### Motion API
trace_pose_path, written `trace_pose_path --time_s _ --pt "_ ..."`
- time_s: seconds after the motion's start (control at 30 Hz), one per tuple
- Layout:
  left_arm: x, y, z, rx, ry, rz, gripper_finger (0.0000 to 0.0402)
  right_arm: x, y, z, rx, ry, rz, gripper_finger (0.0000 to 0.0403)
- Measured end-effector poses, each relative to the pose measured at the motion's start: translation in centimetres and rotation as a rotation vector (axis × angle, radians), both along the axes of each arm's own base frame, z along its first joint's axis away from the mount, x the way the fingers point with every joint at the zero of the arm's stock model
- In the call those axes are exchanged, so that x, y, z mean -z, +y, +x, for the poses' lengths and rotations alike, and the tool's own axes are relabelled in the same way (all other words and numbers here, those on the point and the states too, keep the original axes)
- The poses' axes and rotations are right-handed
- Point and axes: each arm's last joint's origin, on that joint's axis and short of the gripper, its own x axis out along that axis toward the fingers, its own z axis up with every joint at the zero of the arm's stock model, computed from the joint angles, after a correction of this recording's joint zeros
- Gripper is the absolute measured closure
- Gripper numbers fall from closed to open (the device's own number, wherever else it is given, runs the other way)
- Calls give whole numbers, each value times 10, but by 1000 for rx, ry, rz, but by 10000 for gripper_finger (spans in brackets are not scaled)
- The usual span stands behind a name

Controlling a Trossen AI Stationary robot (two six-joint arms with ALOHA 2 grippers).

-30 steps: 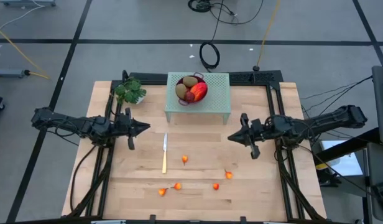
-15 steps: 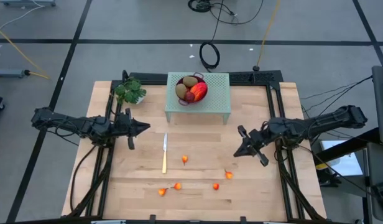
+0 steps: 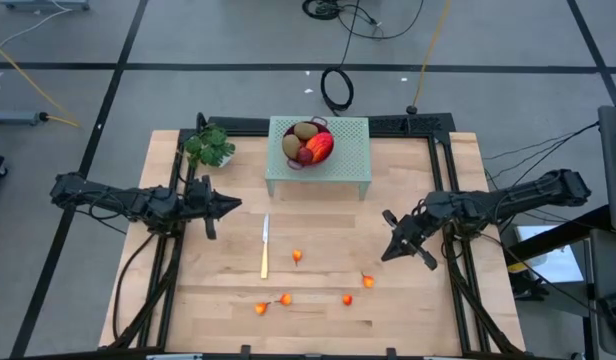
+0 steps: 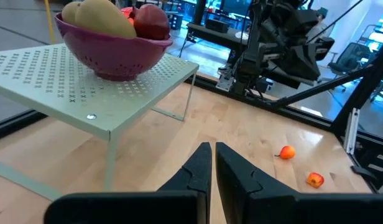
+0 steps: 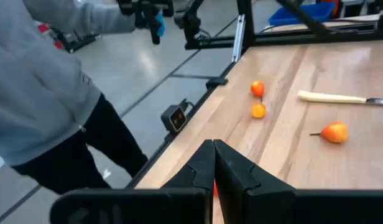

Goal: Pick & Place Fruit
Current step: Put the pear into the strainer bowl on the shelf

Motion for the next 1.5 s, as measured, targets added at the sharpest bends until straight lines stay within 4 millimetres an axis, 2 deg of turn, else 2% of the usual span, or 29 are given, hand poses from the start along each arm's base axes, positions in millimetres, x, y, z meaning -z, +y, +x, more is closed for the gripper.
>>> trace_pose_path --time_s 0.3,0.43,0.6,0.87,1.03,1.33,1.5 --pt "0 0 0 -3 0 0 380 20 8 -3 9 167 -95 403" --pt "1 1 0 -22 6 3 380 30 17 1 -5 243 -110 403" --pt "1 1 0 -43 14 8 380 38 28 7 58 377 -154 403" --pt "2 1 -1 -36 32 57 380 27 47 23 183 547 -211 403" --pt "3 1 -1 -28 54 105 380 24 59 37 282 672 -184 403" --pt "4 1 -1 1 77 193 380 22 78 60 359 883 -211 403" --pt "4 1 -1 19 87 218 380 17 86 69 404 935 -230 403"
